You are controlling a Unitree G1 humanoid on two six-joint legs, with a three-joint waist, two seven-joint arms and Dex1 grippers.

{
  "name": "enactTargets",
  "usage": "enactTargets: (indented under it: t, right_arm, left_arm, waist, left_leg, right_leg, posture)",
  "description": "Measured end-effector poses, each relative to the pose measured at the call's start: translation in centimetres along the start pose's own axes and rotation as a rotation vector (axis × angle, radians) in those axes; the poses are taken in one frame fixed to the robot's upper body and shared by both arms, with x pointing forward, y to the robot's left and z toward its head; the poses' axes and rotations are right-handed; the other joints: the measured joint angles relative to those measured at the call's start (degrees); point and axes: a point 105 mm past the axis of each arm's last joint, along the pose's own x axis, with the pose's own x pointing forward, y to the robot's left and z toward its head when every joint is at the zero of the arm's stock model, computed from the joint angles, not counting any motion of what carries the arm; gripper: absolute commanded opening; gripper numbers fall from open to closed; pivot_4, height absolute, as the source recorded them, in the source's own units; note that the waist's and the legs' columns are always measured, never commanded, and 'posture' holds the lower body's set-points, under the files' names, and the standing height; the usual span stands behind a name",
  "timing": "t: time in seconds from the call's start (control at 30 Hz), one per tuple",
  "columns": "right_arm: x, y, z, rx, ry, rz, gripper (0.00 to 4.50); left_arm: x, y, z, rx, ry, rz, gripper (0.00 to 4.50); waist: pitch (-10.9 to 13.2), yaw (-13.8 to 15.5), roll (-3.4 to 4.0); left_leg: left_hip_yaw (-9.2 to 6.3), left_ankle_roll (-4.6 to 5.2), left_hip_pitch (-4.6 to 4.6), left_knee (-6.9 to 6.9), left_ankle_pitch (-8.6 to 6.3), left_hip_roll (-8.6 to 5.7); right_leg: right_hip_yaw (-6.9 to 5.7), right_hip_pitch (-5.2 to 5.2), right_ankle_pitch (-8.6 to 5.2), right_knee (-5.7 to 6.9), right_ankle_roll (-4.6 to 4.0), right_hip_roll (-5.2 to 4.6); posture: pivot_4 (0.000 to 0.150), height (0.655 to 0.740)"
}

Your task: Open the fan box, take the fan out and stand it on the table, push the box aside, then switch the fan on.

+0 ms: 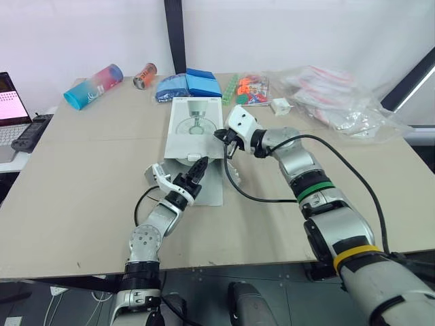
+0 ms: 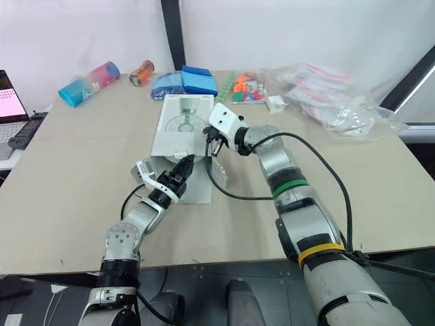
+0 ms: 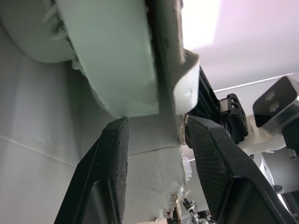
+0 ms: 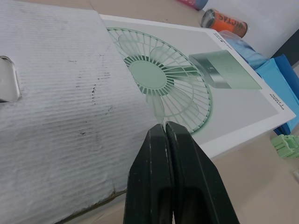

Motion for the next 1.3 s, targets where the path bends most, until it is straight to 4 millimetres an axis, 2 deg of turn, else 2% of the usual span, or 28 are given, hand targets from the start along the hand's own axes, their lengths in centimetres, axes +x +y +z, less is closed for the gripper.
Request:
enactTargets:
  t: [0.33,1.3]
  right_arm:
    - [0.1,0.2,0.1,-0.001,-0.004,0.006,0.00]
    - [0.4,0.4,0.4,-0.010,-0.017,0.015,0.00]
  left_arm:
    - [-0.2,0.8,0.2,-0.014,-0.010,0.037,2.16]
    - [-1.1,0.5,0.8,-0.002,-0.022,0.008,2.16]
  waist:
    - [0.0,0.0,0.00]
    - [0.0,-0.1,0.00]
  left_leg:
    - [0.00,0.00,0.01,0.00,0.00,0.01]
    - [0.00,0.00,0.01,-0.01,0.00,0.01]
  right_leg:
    - [0.01,0.00,0.00,0.00,0.00,0.01]
    - [0.01,-0.01,0.00,0.00,0.00,0.02]
  posture:
    - [0.150,0.7400]
    - [0.150,0.7400]
